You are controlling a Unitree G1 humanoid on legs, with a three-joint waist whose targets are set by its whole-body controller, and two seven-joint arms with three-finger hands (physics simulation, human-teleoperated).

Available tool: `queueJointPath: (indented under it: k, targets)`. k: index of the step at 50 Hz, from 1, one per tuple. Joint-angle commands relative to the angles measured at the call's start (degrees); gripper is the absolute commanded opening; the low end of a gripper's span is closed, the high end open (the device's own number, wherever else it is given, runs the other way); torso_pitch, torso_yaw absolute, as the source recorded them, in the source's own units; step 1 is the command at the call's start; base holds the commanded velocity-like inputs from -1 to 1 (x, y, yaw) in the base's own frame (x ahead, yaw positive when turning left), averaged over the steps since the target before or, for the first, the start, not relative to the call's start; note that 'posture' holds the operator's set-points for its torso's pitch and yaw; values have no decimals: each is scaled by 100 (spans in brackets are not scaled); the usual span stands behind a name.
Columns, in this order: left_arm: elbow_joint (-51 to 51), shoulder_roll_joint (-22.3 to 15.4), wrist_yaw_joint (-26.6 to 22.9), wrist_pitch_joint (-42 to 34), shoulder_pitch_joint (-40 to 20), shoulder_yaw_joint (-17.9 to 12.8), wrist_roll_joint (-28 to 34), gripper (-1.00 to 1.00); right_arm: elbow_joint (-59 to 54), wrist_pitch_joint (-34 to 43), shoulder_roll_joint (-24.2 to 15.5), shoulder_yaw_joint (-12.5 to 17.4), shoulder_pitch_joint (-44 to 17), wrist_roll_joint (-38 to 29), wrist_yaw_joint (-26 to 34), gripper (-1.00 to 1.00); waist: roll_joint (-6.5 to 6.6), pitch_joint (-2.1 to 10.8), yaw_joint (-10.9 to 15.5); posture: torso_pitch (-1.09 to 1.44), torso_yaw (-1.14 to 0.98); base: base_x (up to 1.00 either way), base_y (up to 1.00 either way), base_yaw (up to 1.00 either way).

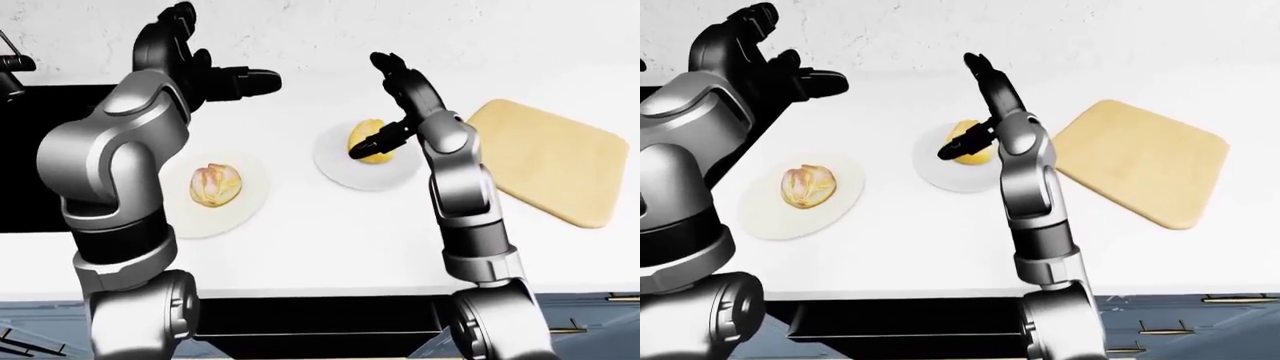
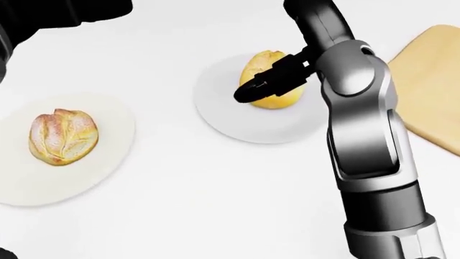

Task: Place all breads on the cutting board.

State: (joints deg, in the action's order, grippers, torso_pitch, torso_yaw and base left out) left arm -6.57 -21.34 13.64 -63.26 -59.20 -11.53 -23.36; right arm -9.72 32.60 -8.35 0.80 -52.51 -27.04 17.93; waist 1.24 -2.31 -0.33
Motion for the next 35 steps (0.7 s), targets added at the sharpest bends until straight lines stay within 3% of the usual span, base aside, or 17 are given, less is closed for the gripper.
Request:
queueJointPath:
  k: [1,2,3,9,35]
  targets:
    - [-143,-58,-12,212,-175,-46,19,100,188,-160,-36,38,-190,-23,-66,74,13,178,-3,0,0,0,0,0]
    - [-140,-55,-16,225,-161,-44,24,100,154,-215,-31,33,-149,-21,-85,73,12,178,-4,0,0,0,0,0]
    - [-147,-54,-9,205,-173,-50,20,100,158,-219,-25,24,-132,-29,-84,53,12,178,-5,0,0,0,0,0]
    - [-159,-55,-11,200,-167,-53,17,100,150,-238,3,23,-80,-42,-107,65,11,174,-8,0,0,0,0,0]
    - [-179,-32,4,191,-158,-43,9,100,-48,-401,0,54,239,-7,-185,71,3,175,-1,0,0,0,0,0]
